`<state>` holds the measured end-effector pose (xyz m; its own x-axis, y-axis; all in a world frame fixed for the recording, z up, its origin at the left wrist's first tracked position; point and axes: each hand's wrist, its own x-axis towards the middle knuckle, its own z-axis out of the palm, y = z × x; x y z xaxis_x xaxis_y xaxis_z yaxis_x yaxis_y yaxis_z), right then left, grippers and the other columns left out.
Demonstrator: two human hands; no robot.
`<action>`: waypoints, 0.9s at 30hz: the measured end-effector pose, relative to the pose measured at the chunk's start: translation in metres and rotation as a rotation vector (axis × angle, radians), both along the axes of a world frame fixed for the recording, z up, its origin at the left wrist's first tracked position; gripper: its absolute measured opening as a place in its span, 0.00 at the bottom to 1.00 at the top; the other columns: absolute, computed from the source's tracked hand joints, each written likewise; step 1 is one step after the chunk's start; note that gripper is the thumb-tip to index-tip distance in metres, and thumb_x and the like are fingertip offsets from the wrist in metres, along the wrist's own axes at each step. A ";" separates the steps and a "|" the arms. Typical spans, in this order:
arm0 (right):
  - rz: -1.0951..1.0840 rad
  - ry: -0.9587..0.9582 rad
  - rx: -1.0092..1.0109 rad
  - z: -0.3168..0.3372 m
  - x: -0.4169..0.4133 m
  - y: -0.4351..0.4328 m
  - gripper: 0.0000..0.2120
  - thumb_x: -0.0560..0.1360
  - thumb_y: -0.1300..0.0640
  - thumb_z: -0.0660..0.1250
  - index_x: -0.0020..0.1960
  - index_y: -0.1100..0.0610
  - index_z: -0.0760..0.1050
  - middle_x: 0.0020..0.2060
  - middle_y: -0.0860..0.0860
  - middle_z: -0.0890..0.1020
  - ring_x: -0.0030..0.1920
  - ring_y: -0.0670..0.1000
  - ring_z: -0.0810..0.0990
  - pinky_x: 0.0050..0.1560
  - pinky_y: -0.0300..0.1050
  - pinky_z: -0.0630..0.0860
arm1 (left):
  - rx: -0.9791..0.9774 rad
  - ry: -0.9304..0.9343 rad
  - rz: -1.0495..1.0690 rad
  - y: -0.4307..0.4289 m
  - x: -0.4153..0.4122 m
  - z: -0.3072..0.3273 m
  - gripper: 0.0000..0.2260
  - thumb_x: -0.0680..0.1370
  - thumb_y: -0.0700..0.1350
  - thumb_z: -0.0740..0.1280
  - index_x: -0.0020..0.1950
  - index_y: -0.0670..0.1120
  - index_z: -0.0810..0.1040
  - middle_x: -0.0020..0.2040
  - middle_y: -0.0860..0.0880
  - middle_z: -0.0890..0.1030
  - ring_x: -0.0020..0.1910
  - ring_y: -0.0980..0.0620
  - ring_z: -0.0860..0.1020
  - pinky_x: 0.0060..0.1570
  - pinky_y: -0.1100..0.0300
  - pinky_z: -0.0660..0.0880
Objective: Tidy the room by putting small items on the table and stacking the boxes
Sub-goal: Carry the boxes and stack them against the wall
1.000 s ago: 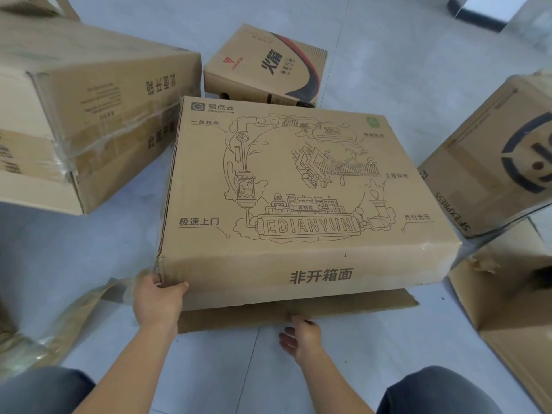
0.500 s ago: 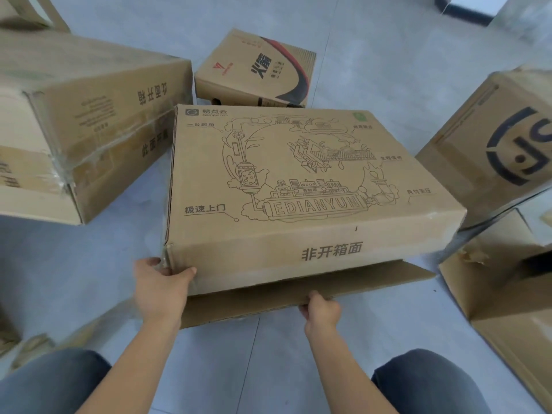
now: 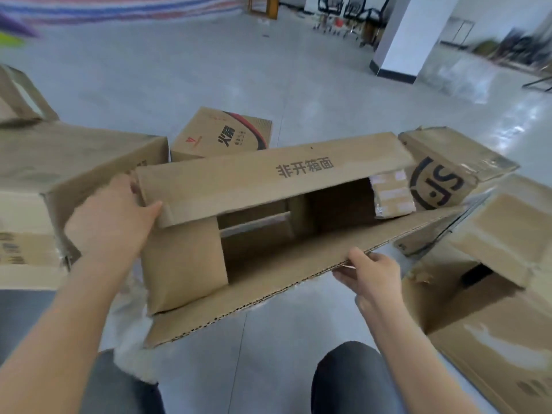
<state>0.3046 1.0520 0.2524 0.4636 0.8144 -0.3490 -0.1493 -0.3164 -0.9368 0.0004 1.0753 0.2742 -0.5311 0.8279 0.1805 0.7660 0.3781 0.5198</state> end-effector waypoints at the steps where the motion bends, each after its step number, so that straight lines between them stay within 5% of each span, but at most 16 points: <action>1: 0.023 0.001 0.039 0.016 -0.001 -0.001 0.09 0.74 0.69 0.61 0.37 0.62 0.67 0.32 0.58 0.74 0.24 0.51 0.78 0.25 0.38 0.78 | -0.013 0.087 -0.030 0.007 -0.002 0.008 0.21 0.72 0.48 0.70 0.63 0.44 0.73 0.59 0.36 0.74 0.58 0.36 0.73 0.54 0.42 0.73; 4: 0.041 -0.036 0.139 0.044 -0.011 0.006 0.08 0.74 0.67 0.63 0.38 0.61 0.66 0.30 0.57 0.73 0.28 0.54 0.77 0.29 0.40 0.79 | -0.079 0.272 -0.293 0.024 0.002 0.028 0.25 0.73 0.39 0.66 0.70 0.49 0.69 0.71 0.43 0.67 0.67 0.41 0.64 0.63 0.47 0.64; 8: 0.073 -0.292 0.193 0.054 -0.024 0.034 0.10 0.73 0.57 0.68 0.41 0.58 0.67 0.36 0.56 0.77 0.34 0.55 0.80 0.38 0.49 0.81 | -0.186 0.177 -0.581 0.031 0.004 0.037 0.16 0.77 0.45 0.61 0.64 0.48 0.75 0.65 0.47 0.75 0.62 0.45 0.72 0.62 0.52 0.68; 11: 0.203 -0.845 0.192 0.056 -0.029 0.056 0.17 0.74 0.48 0.67 0.57 0.56 0.68 0.55 0.53 0.72 0.52 0.55 0.74 0.51 0.49 0.73 | -0.296 0.312 -0.644 0.029 0.007 0.040 0.25 0.74 0.60 0.65 0.67 0.50 0.71 0.68 0.52 0.71 0.65 0.48 0.69 0.62 0.54 0.69; 14: 0.424 -1.420 0.269 0.070 -0.032 0.071 0.17 0.78 0.48 0.59 0.64 0.54 0.70 0.65 0.55 0.66 0.65 0.58 0.64 0.62 0.50 0.64 | -0.399 0.535 -0.643 0.042 0.004 0.040 0.23 0.74 0.55 0.67 0.68 0.51 0.69 0.67 0.51 0.72 0.63 0.48 0.70 0.61 0.53 0.71; 17: 0.818 -1.484 0.312 0.087 -0.025 0.077 0.13 0.80 0.48 0.55 0.55 0.52 0.75 0.50 0.48 0.74 0.59 0.52 0.70 0.62 0.49 0.62 | -0.405 0.557 -0.674 0.060 -0.008 0.042 0.15 0.76 0.48 0.65 0.61 0.46 0.74 0.61 0.45 0.74 0.58 0.47 0.73 0.58 0.53 0.71; 19: 1.035 -1.494 0.306 0.095 -0.013 0.079 0.14 0.78 0.46 0.60 0.61 0.50 0.73 0.51 0.47 0.74 0.53 0.48 0.68 0.60 0.46 0.63 | -0.419 0.582 -0.667 0.068 -0.012 0.046 0.13 0.77 0.47 0.63 0.61 0.46 0.75 0.61 0.44 0.70 0.59 0.45 0.69 0.58 0.55 0.69; 24: 0.987 -1.537 0.400 0.093 -0.007 0.089 0.09 0.78 0.56 0.61 0.58 0.53 0.74 0.53 0.47 0.78 0.47 0.47 0.64 0.47 0.42 0.61 | -0.508 0.677 -0.649 0.084 -0.006 0.051 0.04 0.78 0.42 0.60 0.48 0.44 0.73 0.55 0.45 0.70 0.52 0.48 0.67 0.56 0.58 0.68; 27: 0.992 -1.561 0.382 0.094 -0.013 0.097 0.07 0.78 0.56 0.61 0.55 0.54 0.74 0.50 0.48 0.79 0.46 0.48 0.64 0.45 0.43 0.59 | -0.540 0.726 -0.627 0.089 -0.003 0.053 0.08 0.79 0.41 0.59 0.55 0.42 0.74 0.59 0.44 0.70 0.49 0.49 0.68 0.52 0.59 0.68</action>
<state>0.2917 1.1486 0.3460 -0.4795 0.8714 0.1035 0.8710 0.4870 -0.0654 -0.0024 1.1642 0.3271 0.0974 0.9774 -0.1875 0.9580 -0.1431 -0.2484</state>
